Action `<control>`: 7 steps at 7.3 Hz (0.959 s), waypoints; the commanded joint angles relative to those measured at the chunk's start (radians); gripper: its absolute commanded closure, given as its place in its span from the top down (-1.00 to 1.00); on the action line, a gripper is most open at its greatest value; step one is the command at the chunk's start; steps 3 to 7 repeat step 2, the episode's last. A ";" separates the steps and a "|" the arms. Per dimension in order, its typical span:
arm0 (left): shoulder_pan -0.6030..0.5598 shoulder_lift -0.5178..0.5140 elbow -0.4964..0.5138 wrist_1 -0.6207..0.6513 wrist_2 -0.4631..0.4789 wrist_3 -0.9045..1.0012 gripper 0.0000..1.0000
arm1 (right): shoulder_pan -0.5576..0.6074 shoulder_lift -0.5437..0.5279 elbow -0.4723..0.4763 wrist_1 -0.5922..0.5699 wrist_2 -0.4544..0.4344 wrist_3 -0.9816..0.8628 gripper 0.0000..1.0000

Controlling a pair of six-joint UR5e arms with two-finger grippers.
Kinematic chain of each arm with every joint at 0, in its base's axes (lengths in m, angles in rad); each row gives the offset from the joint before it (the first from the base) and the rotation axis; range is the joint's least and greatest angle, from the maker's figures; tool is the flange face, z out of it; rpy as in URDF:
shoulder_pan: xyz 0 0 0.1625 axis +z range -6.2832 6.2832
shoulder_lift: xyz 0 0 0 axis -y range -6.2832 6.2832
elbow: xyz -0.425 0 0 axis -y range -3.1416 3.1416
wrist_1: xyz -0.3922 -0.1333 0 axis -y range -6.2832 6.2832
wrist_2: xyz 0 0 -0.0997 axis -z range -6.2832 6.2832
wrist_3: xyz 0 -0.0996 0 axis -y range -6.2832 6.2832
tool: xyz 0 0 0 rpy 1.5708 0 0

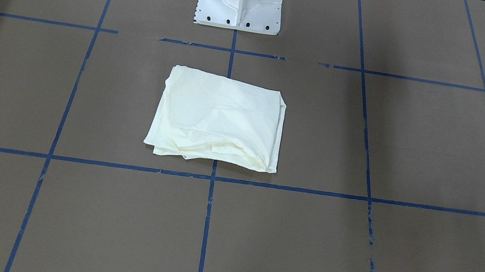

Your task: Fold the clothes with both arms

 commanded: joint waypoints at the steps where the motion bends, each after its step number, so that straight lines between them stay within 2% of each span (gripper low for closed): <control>1: 0.000 0.001 0.000 0.000 0.000 -0.001 1.00 | 0.000 0.002 0.000 0.000 0.000 0.000 1.00; 7: 0.000 0.001 0.000 0.002 0.001 -0.001 1.00 | 0.000 0.001 0.000 0.000 0.000 0.000 1.00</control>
